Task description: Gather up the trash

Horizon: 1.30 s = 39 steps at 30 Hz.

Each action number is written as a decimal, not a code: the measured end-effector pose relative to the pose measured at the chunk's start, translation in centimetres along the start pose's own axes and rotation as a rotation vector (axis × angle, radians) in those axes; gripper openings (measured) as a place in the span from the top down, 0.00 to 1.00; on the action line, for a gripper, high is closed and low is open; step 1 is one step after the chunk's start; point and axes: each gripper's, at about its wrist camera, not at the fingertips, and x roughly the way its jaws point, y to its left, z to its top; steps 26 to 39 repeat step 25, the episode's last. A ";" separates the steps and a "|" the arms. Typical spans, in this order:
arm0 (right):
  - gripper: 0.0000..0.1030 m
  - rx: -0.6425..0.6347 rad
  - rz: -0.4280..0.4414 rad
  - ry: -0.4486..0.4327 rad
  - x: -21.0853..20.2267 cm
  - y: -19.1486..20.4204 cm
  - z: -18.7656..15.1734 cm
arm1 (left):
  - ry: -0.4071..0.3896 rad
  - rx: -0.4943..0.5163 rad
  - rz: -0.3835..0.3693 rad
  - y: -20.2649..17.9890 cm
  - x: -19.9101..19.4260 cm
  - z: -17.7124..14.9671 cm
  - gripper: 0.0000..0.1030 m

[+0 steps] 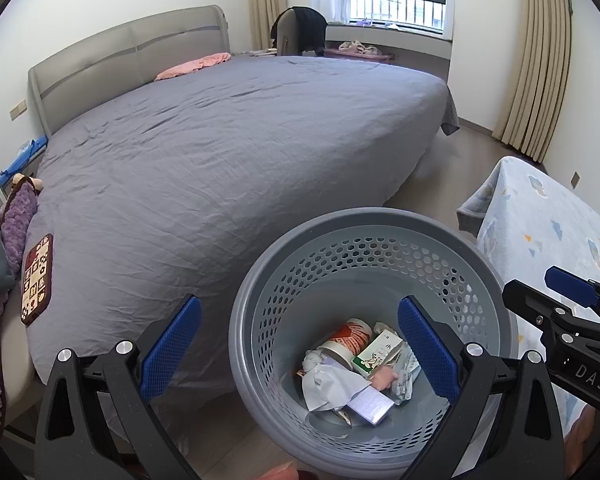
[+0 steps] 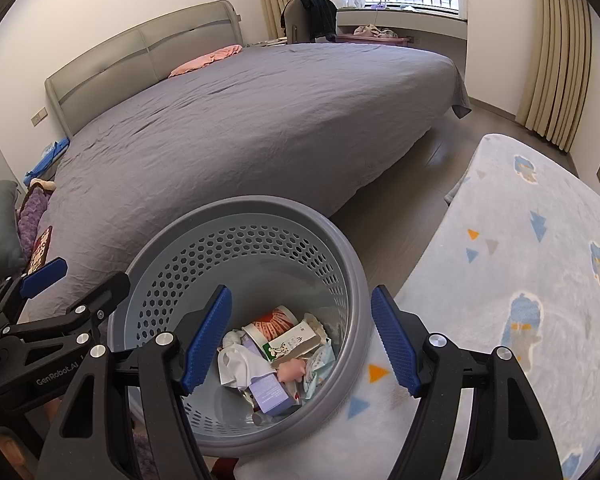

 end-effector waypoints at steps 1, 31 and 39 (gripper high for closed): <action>0.33 -0.001 0.000 0.000 0.0 0.1 0.0 | -0.002 0.002 0.000 0.0 0.0 0.0 0.06; 0.33 -0.007 0.002 0.005 0.2 0.3 -0.3 | 0.002 -0.012 0.001 0.4 0.0 0.0 0.06; 0.33 -0.007 0.002 0.005 0.2 0.3 -0.3 | 0.002 -0.012 0.001 0.4 0.0 0.0 0.06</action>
